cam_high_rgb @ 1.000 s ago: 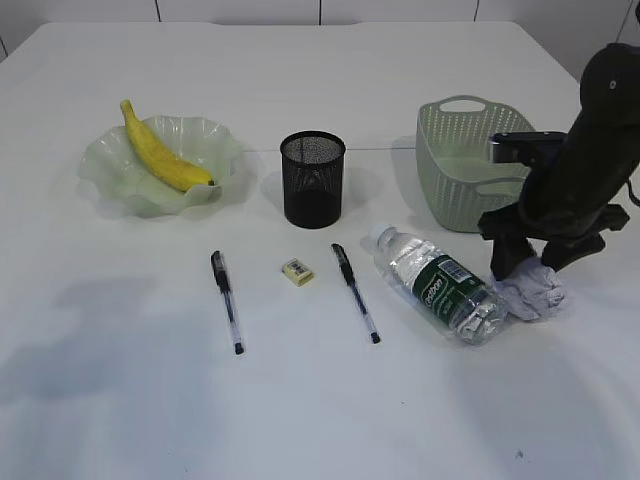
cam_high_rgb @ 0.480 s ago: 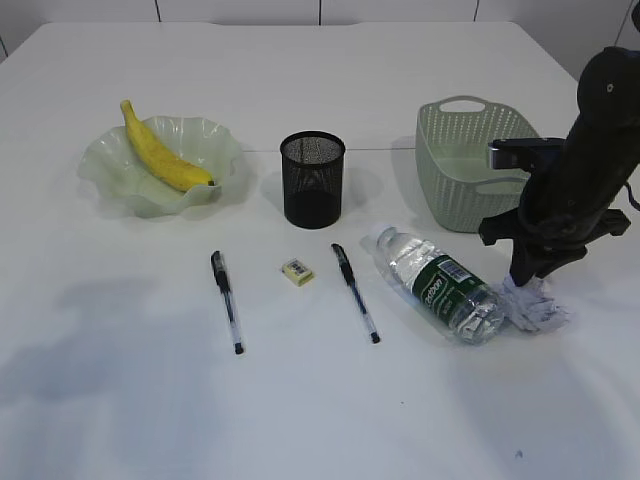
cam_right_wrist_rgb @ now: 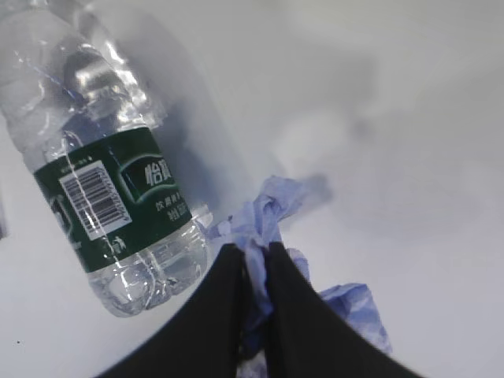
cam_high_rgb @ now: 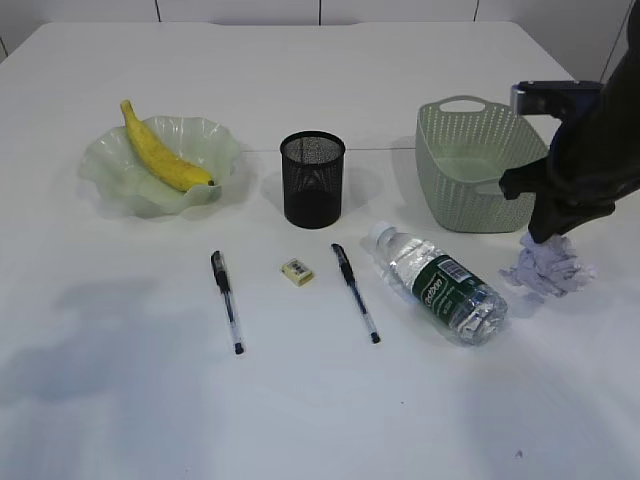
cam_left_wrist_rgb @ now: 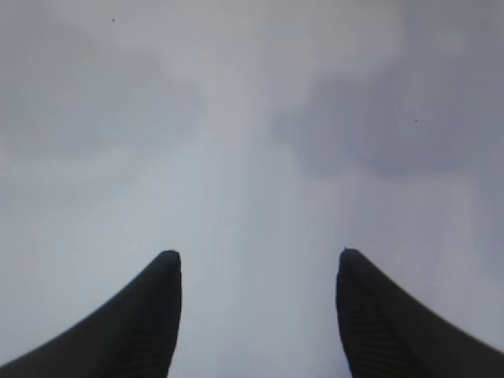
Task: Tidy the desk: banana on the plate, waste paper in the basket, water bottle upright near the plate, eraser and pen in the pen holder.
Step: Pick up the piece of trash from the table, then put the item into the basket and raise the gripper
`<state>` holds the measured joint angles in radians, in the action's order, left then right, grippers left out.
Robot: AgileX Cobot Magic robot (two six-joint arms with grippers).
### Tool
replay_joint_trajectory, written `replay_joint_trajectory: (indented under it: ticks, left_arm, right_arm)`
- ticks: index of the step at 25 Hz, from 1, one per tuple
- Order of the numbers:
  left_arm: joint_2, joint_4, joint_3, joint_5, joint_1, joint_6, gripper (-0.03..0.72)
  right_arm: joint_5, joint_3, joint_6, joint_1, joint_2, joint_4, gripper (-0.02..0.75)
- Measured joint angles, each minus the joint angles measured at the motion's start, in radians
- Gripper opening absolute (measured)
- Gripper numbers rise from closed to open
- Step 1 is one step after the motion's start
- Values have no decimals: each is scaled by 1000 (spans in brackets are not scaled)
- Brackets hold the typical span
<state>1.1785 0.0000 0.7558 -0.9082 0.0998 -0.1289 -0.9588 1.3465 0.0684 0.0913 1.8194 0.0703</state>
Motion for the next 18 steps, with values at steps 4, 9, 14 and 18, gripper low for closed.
replay_joint_trajectory:
  ticks: [4,9,14,18]
  left_arm:
    - [0,0,0,-2,0,0,443]
    - [0,0,0,-15,0,0,443]
    - [0,-23,0,-43,0,0,430]
    - [0,-27,0,-45,0,0,405]
  right_arm:
    - [5,4,0,0,-69,0,50]
    - [41,83,-12,0,-91,0,50]
    - [177,182,-53,0,-88,-2,49]
    - [281,248,-95,0,-43,-23,49]
